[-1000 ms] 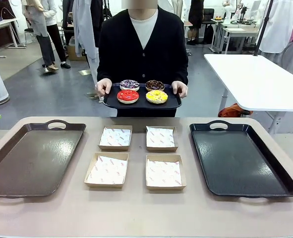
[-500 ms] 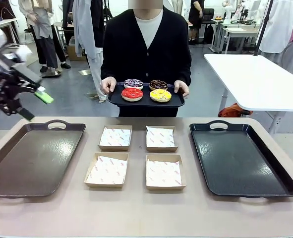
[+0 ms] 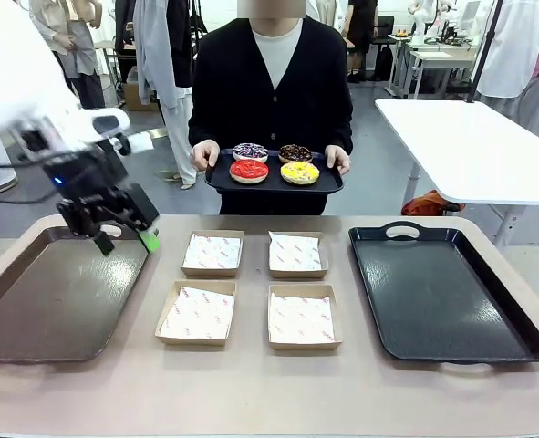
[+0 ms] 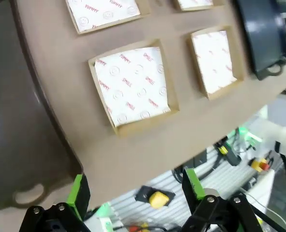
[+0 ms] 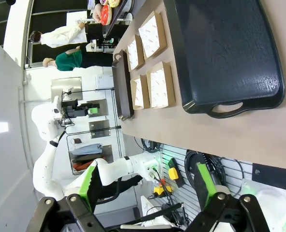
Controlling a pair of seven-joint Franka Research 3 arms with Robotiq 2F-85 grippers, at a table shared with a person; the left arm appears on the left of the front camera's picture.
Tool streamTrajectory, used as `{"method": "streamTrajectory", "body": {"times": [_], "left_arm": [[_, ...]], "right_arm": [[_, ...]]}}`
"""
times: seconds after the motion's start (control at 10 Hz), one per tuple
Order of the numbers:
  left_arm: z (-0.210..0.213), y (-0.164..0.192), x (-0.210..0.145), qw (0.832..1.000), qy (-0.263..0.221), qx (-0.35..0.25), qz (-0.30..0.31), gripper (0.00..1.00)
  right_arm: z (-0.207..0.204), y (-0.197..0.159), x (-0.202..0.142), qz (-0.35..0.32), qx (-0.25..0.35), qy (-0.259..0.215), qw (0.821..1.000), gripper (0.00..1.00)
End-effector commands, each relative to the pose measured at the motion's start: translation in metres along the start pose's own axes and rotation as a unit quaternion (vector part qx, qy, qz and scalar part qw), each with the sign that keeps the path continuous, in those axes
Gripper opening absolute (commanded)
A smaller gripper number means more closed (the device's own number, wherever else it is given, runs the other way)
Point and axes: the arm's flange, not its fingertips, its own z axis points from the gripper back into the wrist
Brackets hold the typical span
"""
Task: Individually package the donuts and arrange them on the tray.
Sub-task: Pick up one Paper togo box.
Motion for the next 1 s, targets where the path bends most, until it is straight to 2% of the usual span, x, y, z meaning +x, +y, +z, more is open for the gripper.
{"method": "streamTrajectory", "body": {"times": [0.0,0.3,0.6,0.9], "left_arm": [[-0.036,-0.007,0.011,0.998,-0.025,0.056,0.022,1.00],[-0.090,-0.004,0.027,0.991,-0.046,0.109,0.056,1.00],[-0.118,-0.003,0.034,0.990,-0.039,0.096,0.092,1.00],[-0.121,0.006,0.028,0.992,-0.028,0.086,0.086,1.00]], "right_arm": [[-0.003,0.000,-0.001,0.000,0.002,-0.007,1.000,1.00],[-0.003,0.000,-0.001,0.000,0.002,-0.007,1.000,1.00],[-0.003,0.000,-0.001,0.000,0.002,-0.007,1.000,1.00],[-0.003,0.000,-0.001,0.000,0.002,-0.007,1.000,1.00]]}}
